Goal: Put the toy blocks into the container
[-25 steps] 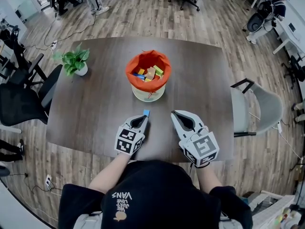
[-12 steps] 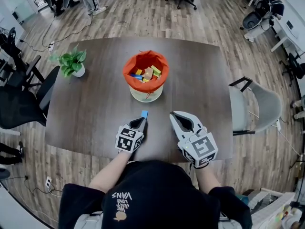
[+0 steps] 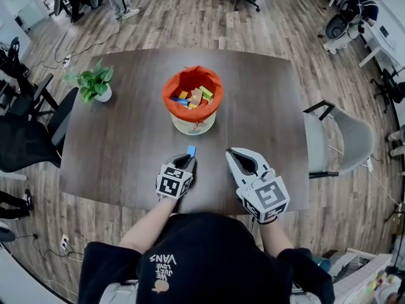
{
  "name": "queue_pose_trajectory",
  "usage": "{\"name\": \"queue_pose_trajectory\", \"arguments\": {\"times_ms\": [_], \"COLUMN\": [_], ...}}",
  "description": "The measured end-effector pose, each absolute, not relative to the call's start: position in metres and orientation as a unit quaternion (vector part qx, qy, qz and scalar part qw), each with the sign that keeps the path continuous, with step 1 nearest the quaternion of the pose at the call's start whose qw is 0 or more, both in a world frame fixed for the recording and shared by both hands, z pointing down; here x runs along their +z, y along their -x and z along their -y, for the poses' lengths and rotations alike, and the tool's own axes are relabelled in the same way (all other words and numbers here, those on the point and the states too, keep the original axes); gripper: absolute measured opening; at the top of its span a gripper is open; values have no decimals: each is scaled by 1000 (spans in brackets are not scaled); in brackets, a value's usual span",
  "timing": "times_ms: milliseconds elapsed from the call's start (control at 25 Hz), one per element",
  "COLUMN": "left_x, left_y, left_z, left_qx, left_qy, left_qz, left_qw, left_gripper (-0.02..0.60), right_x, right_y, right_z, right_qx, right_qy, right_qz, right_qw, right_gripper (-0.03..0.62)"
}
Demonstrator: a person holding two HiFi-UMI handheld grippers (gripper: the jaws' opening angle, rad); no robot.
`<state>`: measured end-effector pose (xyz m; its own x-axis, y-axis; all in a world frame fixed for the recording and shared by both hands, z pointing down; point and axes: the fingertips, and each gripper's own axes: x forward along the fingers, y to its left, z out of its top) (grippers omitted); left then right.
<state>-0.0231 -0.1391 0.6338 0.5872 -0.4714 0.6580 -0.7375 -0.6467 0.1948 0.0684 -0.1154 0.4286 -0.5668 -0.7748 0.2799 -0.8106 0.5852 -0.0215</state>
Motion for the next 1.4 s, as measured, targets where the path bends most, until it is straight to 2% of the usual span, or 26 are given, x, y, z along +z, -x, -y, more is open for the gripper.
{"name": "queue_pose_trajectory", "arguments": {"times_ms": [40,80,120,320,400,640,920,1240,1400], "left_x": [636,638,640,653,658,670,677,676,677], "left_y": [22,22,21,20,21,19,22,31,31], "left_z": [140,141,141,145,146,152,153,161,160], "left_qx": [290,292,294,315,325,340,387,386,392], "left_qy": [-859,-856,-854,-844,-837,-821,-810,-811,-812], "left_qz": [352,354,354,358,361,365,368,380,374], "left_qw": [234,238,241,247,253,277,242,221,218], "left_gripper": [72,150,177,261,276,278,273,161,152], "right_x": [429,429,429,430,429,429,430,430,431], "right_y": [-68,-68,-68,-69,-69,-73,-73,-73,-75], "right_z": [115,115,115,113,113,114,116,117,117], "right_qx": [74,74,74,75,75,76,79,78,78], "right_qy": [-449,-450,-450,-450,-450,-455,-454,-452,-454], "right_qz": [882,882,882,882,881,879,879,880,879], "right_qw": [121,121,121,122,123,124,124,124,125], "right_gripper": [18,18,18,18,18,18,18,18,18]}}
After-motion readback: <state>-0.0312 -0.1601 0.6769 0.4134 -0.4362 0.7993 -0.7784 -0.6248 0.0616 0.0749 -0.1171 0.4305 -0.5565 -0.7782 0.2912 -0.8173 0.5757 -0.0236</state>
